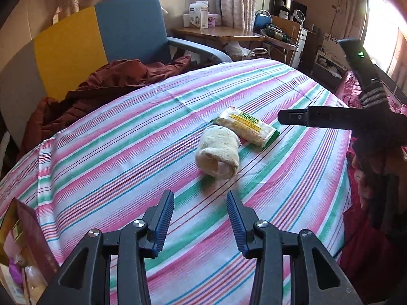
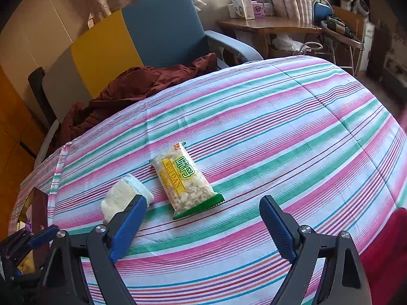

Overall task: Organize objects
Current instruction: 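Move both tools back toward the white bundle and WEIDAN snack bag, then grasp the white cloth bundle with the left gripper while the right grasps the WEIDAN bag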

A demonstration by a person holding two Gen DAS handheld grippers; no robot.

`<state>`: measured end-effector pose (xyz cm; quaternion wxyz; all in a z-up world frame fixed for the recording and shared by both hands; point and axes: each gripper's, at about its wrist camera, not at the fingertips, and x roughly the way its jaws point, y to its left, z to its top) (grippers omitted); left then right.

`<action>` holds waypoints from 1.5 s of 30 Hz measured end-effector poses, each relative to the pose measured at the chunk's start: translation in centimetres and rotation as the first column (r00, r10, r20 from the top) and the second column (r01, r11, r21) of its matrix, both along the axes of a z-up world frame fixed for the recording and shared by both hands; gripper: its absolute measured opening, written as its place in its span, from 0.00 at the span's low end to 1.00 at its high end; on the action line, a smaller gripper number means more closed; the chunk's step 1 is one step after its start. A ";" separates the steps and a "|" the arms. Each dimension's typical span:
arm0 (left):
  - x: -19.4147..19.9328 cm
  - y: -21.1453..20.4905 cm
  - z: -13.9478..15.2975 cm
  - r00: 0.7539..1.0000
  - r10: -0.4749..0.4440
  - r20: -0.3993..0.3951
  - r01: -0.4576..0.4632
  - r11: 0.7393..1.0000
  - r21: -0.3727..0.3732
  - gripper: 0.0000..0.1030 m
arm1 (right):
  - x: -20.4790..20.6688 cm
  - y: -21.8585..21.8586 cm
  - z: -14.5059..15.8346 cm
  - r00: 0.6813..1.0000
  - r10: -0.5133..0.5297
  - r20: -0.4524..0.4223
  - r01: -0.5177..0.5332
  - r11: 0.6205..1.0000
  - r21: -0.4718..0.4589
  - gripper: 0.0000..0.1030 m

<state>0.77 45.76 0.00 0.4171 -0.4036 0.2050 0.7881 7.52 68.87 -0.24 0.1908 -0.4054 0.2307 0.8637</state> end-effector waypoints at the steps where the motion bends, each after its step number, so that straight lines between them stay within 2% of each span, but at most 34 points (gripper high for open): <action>1: -0.2 0.2 -0.1 1.000 -0.006 0.002 0.006 1.000 -0.002 0.42 | 0.0 0.0 0.0 1.000 0.000 0.001 0.000 1.000 -0.001 0.88; 8: -2.0 2.5 -0.3 0.998 -0.062 0.015 0.062 0.998 0.013 0.47 | 0.0 0.1 -0.3 1.000 -0.008 0.009 0.008 1.000 -0.019 0.88; 15: -3.5 5.9 -2.0 0.993 -0.102 0.067 0.103 0.995 -0.016 0.49 | -0.3 0.1 -0.4 1.000 -0.002 0.015 0.002 1.000 -0.021 0.88; 24: -4.4 9.6 -4.1 0.990 -0.125 0.068 0.129 0.990 -0.050 0.53 | -0.3 0.6 -0.8 1.000 -0.015 0.026 0.016 1.000 -0.027 0.88; 27: -5.0 10.4 -5.2 0.988 -0.122 0.093 0.129 0.989 -0.073 0.54 | -0.5 0.5 -1.1 0.999 -0.011 0.039 0.012 1.000 -0.022 0.88; 30: -5.1 9.0 -5.3 0.990 -0.076 0.122 0.080 0.996 -0.025 0.52 | -0.5 0.4 -1.5 0.999 -0.010 0.053 0.011 1.000 -0.020 0.88; 37: -4.4 3.3 -5.2 0.982 0.040 0.187 -0.041 0.999 0.000 0.51 | -1.7 -0.3 -2.1 0.994 0.022 0.108 -0.022 1.000 -0.002 0.88; 40: -4.0 1.1 -5.0 0.972 0.083 0.220 -0.086 0.996 0.004 0.51 | -4.1 -0.4 -2.3 0.987 0.060 0.149 -0.067 0.997 0.048 0.89; 45: -3.1 -2.0 -5.0 0.961 0.124 0.248 -0.131 0.991 0.009 0.51 | -8.4 -0.5 -4.0 0.961 0.146 0.236 -0.167 0.983 0.071 0.89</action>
